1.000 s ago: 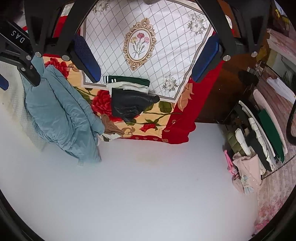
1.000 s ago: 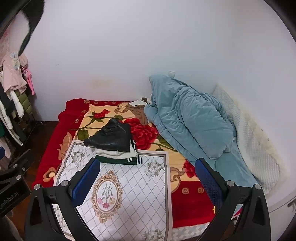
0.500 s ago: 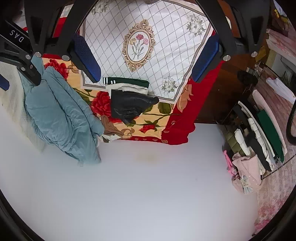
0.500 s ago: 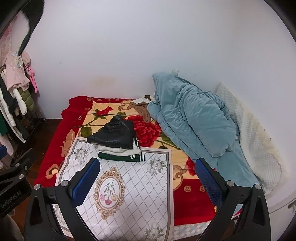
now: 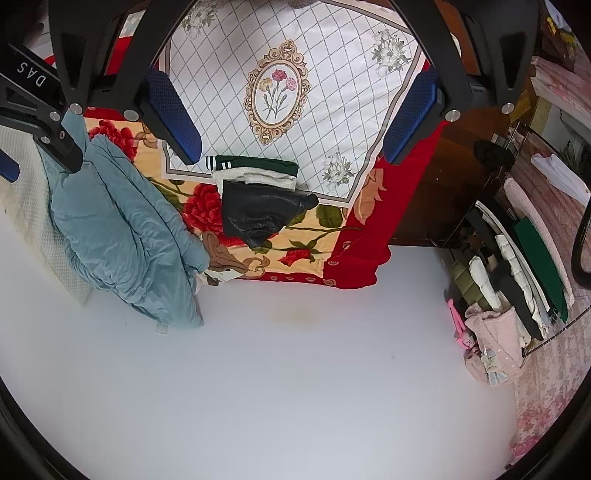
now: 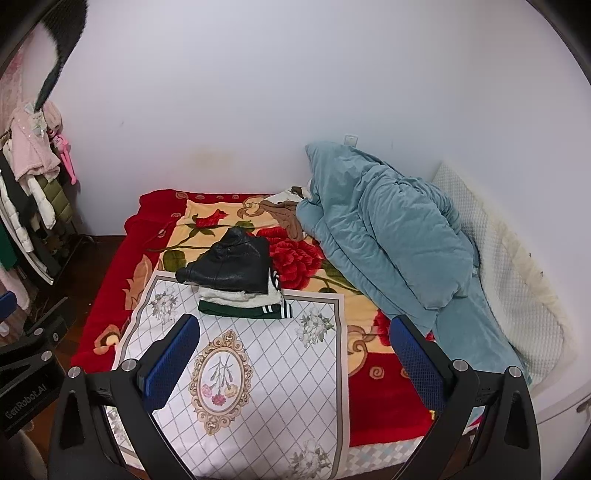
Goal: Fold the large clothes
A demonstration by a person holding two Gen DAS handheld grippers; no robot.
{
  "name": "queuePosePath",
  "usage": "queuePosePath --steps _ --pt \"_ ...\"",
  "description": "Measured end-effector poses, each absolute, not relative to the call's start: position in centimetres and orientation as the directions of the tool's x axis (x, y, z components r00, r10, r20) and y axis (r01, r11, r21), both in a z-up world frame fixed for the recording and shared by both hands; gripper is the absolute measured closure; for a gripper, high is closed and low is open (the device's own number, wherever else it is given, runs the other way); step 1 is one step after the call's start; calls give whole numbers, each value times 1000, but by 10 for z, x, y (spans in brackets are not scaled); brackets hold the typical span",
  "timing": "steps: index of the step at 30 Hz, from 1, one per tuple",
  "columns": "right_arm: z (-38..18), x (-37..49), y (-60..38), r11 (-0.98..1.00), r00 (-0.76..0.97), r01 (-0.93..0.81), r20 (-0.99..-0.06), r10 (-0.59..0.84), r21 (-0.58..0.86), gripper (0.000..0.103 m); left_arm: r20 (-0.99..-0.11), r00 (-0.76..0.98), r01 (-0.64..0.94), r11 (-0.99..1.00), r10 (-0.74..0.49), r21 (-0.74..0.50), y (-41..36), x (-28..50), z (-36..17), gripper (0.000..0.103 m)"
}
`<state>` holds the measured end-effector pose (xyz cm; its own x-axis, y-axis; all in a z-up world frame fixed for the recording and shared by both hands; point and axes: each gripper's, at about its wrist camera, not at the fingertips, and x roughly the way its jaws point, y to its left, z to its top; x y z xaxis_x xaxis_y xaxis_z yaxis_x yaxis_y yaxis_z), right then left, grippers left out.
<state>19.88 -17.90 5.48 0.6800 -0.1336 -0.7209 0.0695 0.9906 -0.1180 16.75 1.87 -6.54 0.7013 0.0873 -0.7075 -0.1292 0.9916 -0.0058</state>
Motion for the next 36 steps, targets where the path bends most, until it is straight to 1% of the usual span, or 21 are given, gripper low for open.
queuePosePath --steps 36 --pt "55 195 -171 991 681 67 -720 -133 -119 0 -702 706 -143 990 94 -11 24 163 -58 3"
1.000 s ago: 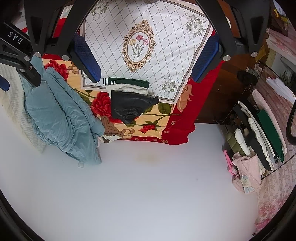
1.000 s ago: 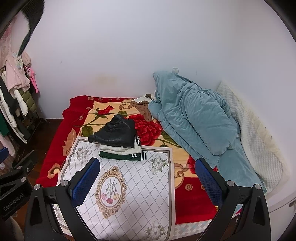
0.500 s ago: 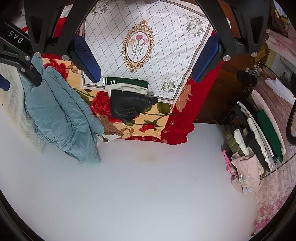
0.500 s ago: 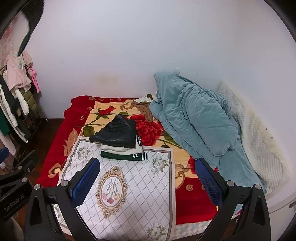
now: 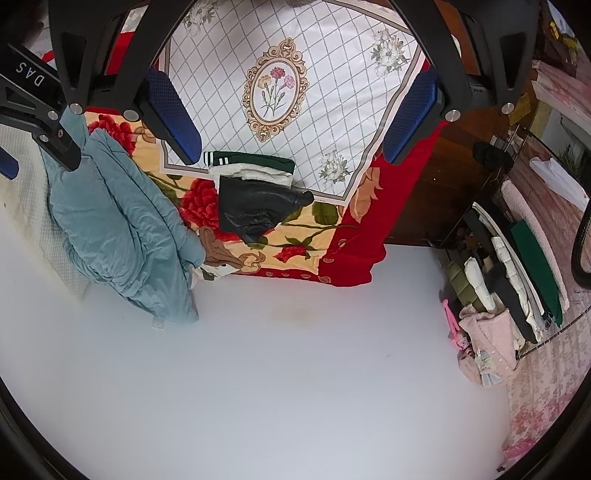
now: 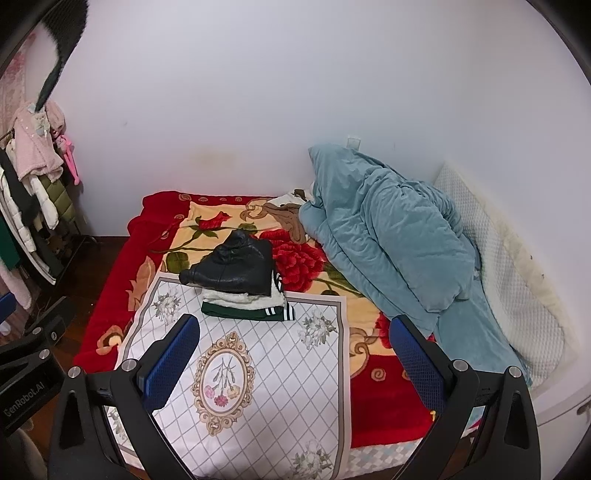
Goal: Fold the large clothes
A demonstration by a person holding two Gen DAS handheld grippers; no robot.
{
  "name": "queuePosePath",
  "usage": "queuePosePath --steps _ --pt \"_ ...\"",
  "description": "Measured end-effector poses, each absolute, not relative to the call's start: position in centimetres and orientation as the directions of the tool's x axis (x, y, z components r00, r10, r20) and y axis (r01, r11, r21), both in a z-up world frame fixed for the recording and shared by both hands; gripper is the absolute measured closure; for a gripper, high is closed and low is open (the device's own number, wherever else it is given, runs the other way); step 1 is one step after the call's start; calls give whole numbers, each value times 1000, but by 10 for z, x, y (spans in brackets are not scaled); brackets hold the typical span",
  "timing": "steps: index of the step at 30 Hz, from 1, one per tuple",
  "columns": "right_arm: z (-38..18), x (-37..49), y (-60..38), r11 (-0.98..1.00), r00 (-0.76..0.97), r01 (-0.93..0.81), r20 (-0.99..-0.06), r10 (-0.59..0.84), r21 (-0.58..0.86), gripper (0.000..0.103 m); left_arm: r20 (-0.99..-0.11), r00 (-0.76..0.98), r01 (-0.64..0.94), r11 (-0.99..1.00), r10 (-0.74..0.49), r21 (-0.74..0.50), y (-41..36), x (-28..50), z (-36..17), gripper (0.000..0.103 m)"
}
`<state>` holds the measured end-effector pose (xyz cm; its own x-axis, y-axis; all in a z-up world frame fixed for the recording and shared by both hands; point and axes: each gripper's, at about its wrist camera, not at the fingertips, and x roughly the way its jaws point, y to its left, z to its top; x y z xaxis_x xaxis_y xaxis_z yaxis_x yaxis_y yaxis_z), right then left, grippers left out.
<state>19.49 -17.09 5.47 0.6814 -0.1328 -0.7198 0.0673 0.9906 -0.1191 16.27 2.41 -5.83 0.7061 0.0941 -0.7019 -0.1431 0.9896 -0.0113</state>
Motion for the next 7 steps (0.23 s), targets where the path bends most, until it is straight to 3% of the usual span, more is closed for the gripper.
queuePosePath --steps 7 --pt "56 197 -167 991 681 64 -721 -130 -119 0 -699 708 -159 987 104 -14 30 162 -56 3"
